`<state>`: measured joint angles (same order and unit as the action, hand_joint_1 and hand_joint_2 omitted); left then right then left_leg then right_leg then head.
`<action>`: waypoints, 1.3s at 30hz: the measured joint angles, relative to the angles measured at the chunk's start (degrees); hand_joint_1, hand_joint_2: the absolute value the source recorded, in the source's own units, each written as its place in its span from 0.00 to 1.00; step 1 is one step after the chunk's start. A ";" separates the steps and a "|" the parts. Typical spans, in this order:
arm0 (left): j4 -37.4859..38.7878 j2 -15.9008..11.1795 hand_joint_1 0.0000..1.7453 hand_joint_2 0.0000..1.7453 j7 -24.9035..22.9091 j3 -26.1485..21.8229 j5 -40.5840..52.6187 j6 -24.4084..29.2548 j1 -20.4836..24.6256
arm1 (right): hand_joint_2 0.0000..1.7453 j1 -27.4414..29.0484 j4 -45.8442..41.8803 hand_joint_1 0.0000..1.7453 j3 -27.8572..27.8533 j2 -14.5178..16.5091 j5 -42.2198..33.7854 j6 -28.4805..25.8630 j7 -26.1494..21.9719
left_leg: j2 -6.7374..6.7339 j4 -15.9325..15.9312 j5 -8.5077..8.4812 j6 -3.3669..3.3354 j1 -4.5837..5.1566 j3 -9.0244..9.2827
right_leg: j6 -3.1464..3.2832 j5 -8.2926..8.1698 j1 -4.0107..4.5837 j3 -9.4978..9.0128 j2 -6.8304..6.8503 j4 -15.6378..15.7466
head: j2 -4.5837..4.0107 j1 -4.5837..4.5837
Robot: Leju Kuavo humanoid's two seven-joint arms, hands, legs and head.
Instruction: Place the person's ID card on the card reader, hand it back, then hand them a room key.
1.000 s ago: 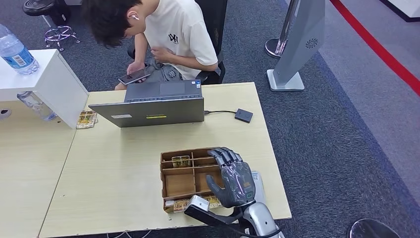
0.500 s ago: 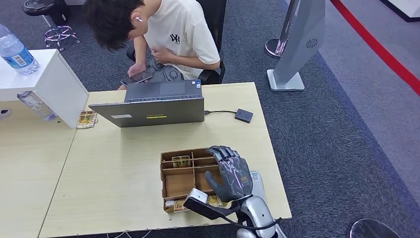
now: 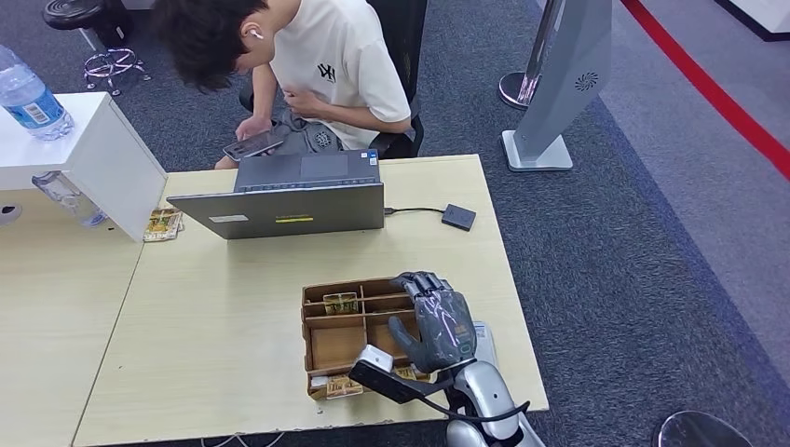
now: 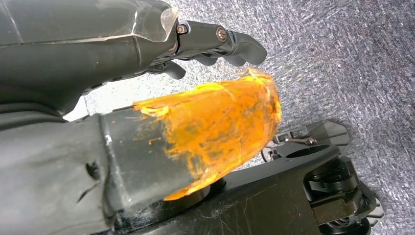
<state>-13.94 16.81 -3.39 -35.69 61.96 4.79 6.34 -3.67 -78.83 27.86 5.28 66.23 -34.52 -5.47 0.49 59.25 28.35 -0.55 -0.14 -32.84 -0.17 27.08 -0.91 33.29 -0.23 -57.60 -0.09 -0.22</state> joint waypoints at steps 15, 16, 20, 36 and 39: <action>0.00 0.00 0.00 0.00 0.00 0.00 -0.10 0.01 0.01 | 1.00 -0.05 2.09 0.49 -0.14 0.21 -0.93 0.99 -0.17 | 0.00 0.00 0.00 0.00 0.00 0.00 | 0.00 0.00 0.00 0.00 0.00 0.00 | 0.00 0.00; 0.00 0.00 0.00 0.00 0.00 0.00 -0.10 0.01 0.01 | 1.00 -0.05 2.22 0.49 -0.16 0.21 -1.01 1.01 -0.18 | 0.00 0.00 0.00 0.00 0.00 0.00 | 0.00 0.00 0.00 0.00 0.00 0.00 | 0.00 0.00; 0.00 0.01 0.00 0.00 0.00 0.00 -0.11 0.02 0.01 | 1.00 -0.05 2.63 0.56 -0.24 0.22 -1.12 1.02 -0.19 | 0.00 0.00 0.00 0.00 0.00 0.00 | 0.00 0.00 0.00 0.00 0.00 0.00 | 0.00 0.00; 0.00 0.02 0.00 0.00 0.43 0.00 -0.28 0.02 0.00 | 1.00 -0.27 3.23 1.00 -0.53 0.22 -1.36 1.10 -0.19 | 0.00 0.00 0.00 0.00 0.00 0.00 | 0.00 0.00 0.00 0.00 0.00 0.00 | 0.00 0.00; 0.00 0.02 0.00 0.00 0.44 0.00 -0.28 0.02 0.00 | 1.00 -0.29 3.23 1.00 -0.56 0.22 -1.36 1.10 -0.19 | 0.00 0.00 0.00 0.00 0.00 0.00 | 0.00 0.00 0.00 0.00 0.00 0.00 | 0.00 0.00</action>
<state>-13.94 16.83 -2.95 -35.69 61.68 4.81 6.34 -3.95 -75.60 27.30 5.51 64.87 -33.42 -5.66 0.49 59.25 28.35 -0.55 -0.14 -32.84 -0.17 27.08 -0.91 33.28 -0.23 -57.60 -0.09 -0.22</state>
